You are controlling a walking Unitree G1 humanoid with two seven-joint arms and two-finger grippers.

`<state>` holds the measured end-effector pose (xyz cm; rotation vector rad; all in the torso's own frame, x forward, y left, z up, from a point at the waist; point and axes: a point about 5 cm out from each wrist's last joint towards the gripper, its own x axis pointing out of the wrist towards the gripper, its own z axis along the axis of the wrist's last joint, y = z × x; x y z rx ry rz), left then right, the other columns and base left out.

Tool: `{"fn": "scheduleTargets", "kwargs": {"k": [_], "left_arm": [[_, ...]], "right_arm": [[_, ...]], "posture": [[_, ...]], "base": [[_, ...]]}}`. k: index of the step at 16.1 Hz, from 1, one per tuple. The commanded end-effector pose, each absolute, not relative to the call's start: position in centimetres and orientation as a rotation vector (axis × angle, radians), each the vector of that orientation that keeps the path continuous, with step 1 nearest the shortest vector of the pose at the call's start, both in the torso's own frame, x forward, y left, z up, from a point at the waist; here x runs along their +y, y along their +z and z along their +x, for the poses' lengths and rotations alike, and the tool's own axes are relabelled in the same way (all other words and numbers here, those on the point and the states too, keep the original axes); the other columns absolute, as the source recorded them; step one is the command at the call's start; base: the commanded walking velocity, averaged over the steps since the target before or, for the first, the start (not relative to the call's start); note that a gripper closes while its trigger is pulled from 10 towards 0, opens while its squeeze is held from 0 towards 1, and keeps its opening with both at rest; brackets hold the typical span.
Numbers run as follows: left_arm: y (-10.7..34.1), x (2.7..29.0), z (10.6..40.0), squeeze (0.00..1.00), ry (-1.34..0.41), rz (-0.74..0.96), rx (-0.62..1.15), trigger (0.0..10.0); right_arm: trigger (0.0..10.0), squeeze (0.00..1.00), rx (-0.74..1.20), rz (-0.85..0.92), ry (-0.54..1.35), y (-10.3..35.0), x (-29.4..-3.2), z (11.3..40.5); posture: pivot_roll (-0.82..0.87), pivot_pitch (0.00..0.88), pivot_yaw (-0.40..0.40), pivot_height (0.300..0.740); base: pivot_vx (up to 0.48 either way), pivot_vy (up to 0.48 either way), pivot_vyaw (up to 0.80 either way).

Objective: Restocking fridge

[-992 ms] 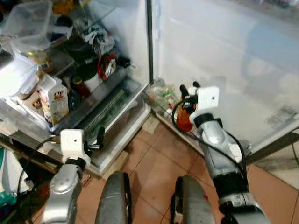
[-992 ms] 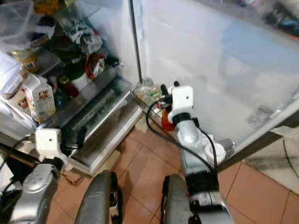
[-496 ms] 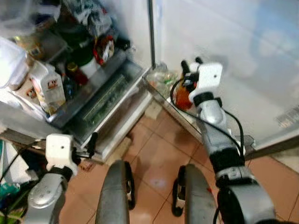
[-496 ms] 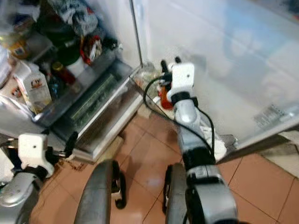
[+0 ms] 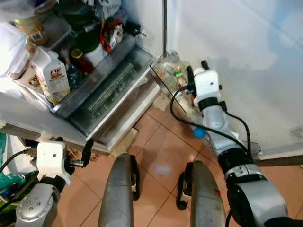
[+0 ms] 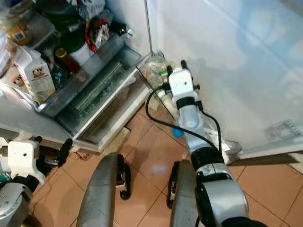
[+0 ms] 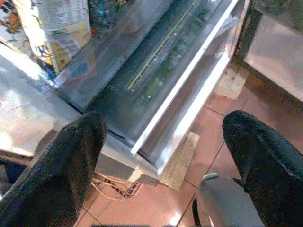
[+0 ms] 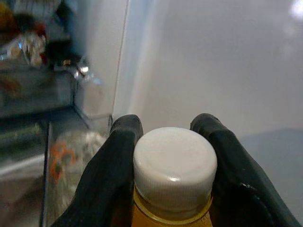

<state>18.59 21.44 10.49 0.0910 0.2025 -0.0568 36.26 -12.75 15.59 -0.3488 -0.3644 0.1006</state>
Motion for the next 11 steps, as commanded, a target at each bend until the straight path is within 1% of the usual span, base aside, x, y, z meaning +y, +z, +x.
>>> {"fn": "scheduleTargets", "kwargs": {"k": [1,2,3,5,6,7,11], "left_arm": [[10.4,22.0,18.1,0.0,-0.046,0.105,0.231,10.0],[10.4,21.9,18.1,0.0,-0.044,0.103,0.228,10.0],[10.2,21.8,18.0,0.0,-0.039,0.097,0.235,10.0],[10.0,21.6,17.8,0.0,-0.04,0.093,0.246,10.0],[9.9,21.5,18.0,0.0,-0.038,0.091,0.252,10.0],[9.9,21.5,18.1,0.0,-0.035,0.09,0.253,10.0],[9.7,21.7,18.8,0.0,-0.025,0.089,0.25,10.0]], "right_arm": [[10.0,0.0,-0.359,-0.358,0.144,14.9,-11.4,36.0],[10.0,0.0,-0.408,-0.451,0.168,14.9,-10.7,35.5],[10.0,0.0,-0.366,-0.383,0.18,14.0,-10.5,35.3],[10.0,0.0,-0.296,-0.276,0.143,12.8,-10.7,35.1],[10.0,0.76,-0.239,-0.204,0.098,12.1,-11.3,35.2],[10.0,1.0,-0.218,-0.182,0.067,11.9,-11.7,35.3],[10.0,1.0,-0.225,-0.268,0.025,12.2,-12.7,35.7]], "posture": [[0.28,0.417,0.114,0.65],[0.28,0.416,0.112,0.65],[0.27,0.412,0.103,0.65],[0.27,0.406,0.096,0.65],[0.27,0.398,0.092,0.65],[0.27,0.394,0.091,0.65],[0.26,0.37,0.084,0.65]], "base": [[0.0,0.0,0.0],[0.0,0.0,0.0],[0.0,0.0,0.0],[0.0,0.0,0.0],[0.0,0.0,0.0],[0.0,0.0,0.0],[0.0,0.0,0.0]]}}
